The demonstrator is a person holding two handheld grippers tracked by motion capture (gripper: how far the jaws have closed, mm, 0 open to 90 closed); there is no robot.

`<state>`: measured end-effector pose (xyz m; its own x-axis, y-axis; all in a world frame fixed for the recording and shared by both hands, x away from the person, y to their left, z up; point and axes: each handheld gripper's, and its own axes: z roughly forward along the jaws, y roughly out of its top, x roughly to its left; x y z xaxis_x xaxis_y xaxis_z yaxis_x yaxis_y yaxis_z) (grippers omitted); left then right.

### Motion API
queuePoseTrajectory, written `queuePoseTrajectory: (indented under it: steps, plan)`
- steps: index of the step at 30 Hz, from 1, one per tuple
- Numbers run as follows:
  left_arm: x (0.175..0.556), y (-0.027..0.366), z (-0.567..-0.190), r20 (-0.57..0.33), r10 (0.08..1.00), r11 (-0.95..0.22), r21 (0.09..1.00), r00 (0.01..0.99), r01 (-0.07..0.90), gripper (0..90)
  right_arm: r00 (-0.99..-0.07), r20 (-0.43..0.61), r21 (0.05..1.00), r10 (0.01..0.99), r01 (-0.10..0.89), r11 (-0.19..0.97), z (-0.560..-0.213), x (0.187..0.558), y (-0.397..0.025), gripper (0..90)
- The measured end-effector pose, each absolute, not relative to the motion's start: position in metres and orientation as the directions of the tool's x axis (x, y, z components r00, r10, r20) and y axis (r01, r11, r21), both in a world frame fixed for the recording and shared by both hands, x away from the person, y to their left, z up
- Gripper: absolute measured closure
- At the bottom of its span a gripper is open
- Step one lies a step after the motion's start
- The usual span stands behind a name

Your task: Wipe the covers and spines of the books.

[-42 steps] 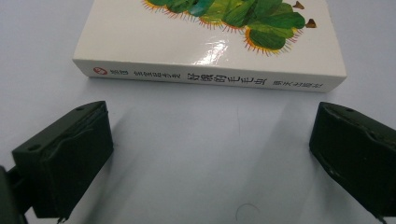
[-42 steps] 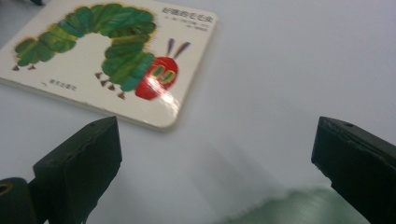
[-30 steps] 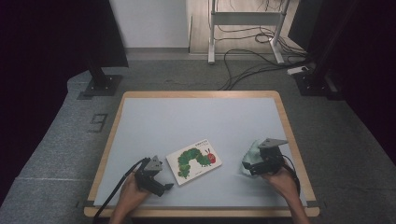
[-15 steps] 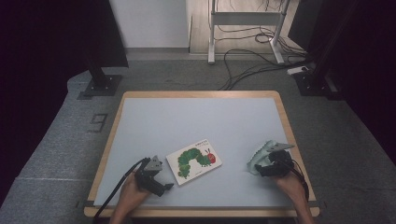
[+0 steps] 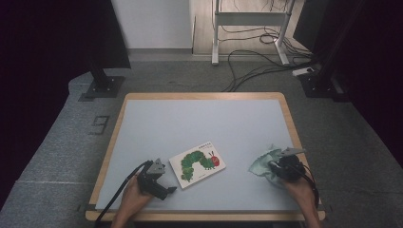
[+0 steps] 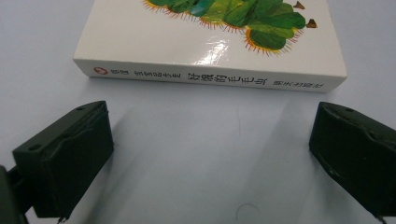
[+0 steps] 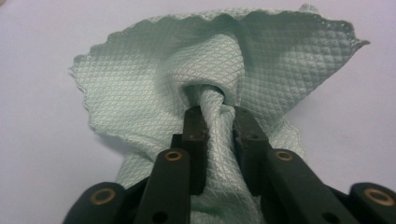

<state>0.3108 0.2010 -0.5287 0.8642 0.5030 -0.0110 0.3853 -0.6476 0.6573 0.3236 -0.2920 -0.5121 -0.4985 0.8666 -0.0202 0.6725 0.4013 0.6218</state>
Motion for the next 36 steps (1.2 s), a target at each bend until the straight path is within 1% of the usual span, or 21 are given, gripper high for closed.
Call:
queuePoseTrajectory:
  steps: [6,10,15,24,30,36]
  plan:
    - [0.311,0.201,-0.529,-0.013,0.503,-0.647,0.658,0.864,0.386,0.0,-0.499,0.017,0.64,0.866,0.671,0.374,-0.51,0.323,-0.296,79.4]
    - [0.311,0.201,-0.529,-0.012,0.504,-0.647,0.657,0.863,0.387,0.0,-0.526,0.033,0.679,0.85,0.636,0.367,-0.499,0.321,-0.292,79.4]
    - [0.31,0.203,-0.528,-0.009,0.513,-0.647,0.653,0.858,0.394,0.0,-0.558,0.042,0.705,0.829,0.605,0.371,-0.485,0.322,-0.282,79.4]
    - [0.309,0.225,-0.527,-0.007,0.553,-0.629,0.652,0.833,0.424,0.0,-0.637,0.031,0.729,0.77,0.542,0.419,-0.466,0.331,-0.248,79.1]
    - [0.307,0.236,-0.528,-0.01,0.575,-0.613,0.657,0.818,0.439,0.0,-0.679,0.028,0.733,0.734,0.513,0.447,-0.463,0.341,-0.223,79.1]
    - [0.307,0.237,-0.528,-0.013,0.581,-0.607,0.659,0.814,0.444,0.0,-0.717,0.036,0.74,0.697,0.487,0.463,-0.462,0.35,-0.196,79.0]
